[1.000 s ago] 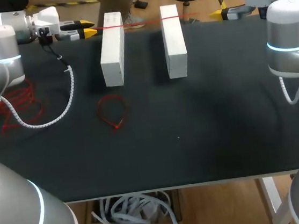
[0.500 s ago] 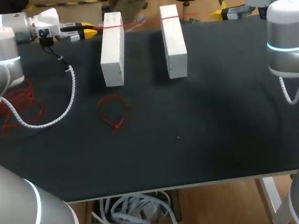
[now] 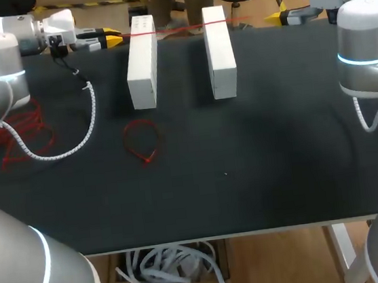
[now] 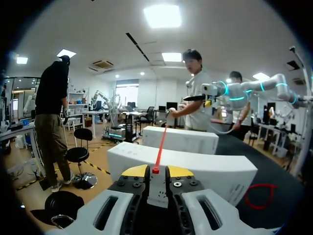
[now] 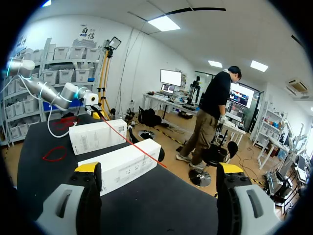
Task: Grab the tape and strap the tape.
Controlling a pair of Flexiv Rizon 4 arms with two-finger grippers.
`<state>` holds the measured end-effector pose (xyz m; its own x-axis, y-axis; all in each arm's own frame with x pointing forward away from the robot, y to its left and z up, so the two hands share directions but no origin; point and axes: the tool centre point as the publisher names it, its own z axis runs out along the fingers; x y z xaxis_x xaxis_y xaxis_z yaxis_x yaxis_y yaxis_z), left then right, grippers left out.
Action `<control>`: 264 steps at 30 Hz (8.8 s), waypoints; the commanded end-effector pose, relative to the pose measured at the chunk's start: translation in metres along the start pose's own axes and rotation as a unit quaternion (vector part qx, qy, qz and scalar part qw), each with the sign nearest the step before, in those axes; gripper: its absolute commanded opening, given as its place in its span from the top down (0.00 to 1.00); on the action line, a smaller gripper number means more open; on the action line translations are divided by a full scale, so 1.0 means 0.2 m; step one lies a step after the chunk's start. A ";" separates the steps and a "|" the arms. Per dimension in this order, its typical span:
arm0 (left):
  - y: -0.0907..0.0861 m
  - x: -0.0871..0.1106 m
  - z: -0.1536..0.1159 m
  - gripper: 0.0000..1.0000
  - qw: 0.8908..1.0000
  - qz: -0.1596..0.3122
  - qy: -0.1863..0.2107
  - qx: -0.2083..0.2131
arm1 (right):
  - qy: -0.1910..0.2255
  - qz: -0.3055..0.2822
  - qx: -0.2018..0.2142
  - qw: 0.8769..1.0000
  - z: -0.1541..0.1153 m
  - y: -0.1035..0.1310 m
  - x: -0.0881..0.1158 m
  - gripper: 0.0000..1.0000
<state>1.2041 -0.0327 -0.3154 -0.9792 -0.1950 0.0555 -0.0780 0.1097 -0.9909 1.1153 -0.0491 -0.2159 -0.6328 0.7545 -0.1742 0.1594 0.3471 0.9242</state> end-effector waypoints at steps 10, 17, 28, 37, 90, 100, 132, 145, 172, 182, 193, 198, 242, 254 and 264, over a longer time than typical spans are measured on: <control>0.00 -0.03 0.00 1.00 1.000 0.000 0.008 0.000 | 0.000 0.000 0.000 1.000 0.00 0.00 0.00 0.00; -0.05 0.01 -0.01 1.00 1.000 0.010 0.020 0.017 | 0.000 0.000 0.000 1.000 0.00 0.00 0.00 0.00; -0.24 0.19 -0.07 1.00 0.998 0.025 0.014 0.054 | 0.000 0.000 0.000 1.000 0.00 0.00 0.00 0.00; -0.46 0.35 -0.18 1.00 0.995 0.039 -0.006 0.090 | 0.000 0.000 0.000 1.000 0.00 0.00 0.00 0.00; -1.05 0.68 -0.03 1.00 0.975 -0.008 -0.001 0.220 | 0.000 0.000 0.000 1.000 0.00 0.00 0.00 0.00; -1.12 0.68 0.08 1.00 0.971 0.022 0.062 0.230 | 0.000 0.000 0.000 1.000 0.00 0.00 0.00 0.00; -1.23 0.68 0.40 1.00 0.954 0.062 0.171 0.240 | 0.000 0.000 0.000 1.000 0.00 0.00 0.00 0.00; -1.23 0.69 0.44 1.00 0.957 0.050 0.153 0.242 | 0.000 0.000 0.000 1.000 0.00 0.00 0.00 0.00; -1.23 0.68 0.45 1.00 0.961 0.027 0.135 0.241 | 0.000 0.000 0.000 1.000 0.00 0.00 0.00 0.00; -1.23 0.67 0.44 1.00 0.963 0.024 0.129 0.237 | 0.000 0.000 0.000 1.000 0.00 0.00 0.00 0.00; -1.24 0.67 0.44 1.00 0.965 0.031 0.127 0.227 | 0.000 0.000 0.000 1.000 0.00 0.00 0.00 0.00; -1.24 0.67 0.44 1.00 0.965 0.031 0.127 0.227 | 0.004 0.013 -0.024 1.000 -0.01 0.03 -0.01 0.00; -1.24 0.67 0.44 1.00 0.965 0.031 0.127 0.227 | -0.015 0.471 -0.065 0.880 -0.14 0.07 0.06 0.00; -1.24 0.67 0.44 1.00 0.965 0.031 0.127 0.227 | -0.098 0.643 -0.100 0.753 -0.25 -0.07 0.09 0.00; -1.24 0.67 0.44 1.00 0.965 0.031 0.127 0.227 | 0.043 0.698 -0.232 0.676 -0.22 0.02 0.14 0.00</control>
<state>1.1098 -0.1726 -0.0742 -0.9980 0.0522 -0.0348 0.0152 -0.3371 -0.9413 1.0694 -0.0483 -0.1963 0.0470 0.3776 0.9248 0.5395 -0.7888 0.2946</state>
